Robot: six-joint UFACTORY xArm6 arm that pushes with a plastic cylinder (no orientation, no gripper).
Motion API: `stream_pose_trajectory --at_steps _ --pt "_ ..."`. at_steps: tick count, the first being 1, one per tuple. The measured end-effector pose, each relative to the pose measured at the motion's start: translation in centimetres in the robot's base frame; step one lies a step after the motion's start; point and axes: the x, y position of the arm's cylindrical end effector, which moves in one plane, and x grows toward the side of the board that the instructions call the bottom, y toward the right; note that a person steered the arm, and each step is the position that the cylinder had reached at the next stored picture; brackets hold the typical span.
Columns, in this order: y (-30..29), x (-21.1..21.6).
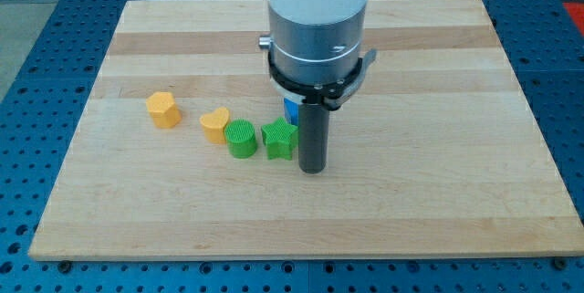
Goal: Place your arm to the left of the yellow hexagon
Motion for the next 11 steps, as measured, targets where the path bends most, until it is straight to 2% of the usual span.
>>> stream_pose_trajectory --at_steps 1,4,5,7,8,9,11 --pt "-2.1 0.0" --pt "-3.2 1.0" --pt "-7.5 2.6" --pt "-22.8 1.9" --pt "-28.1 -2.3" --pt "-28.1 -5.5" --pt "-21.6 -8.3"
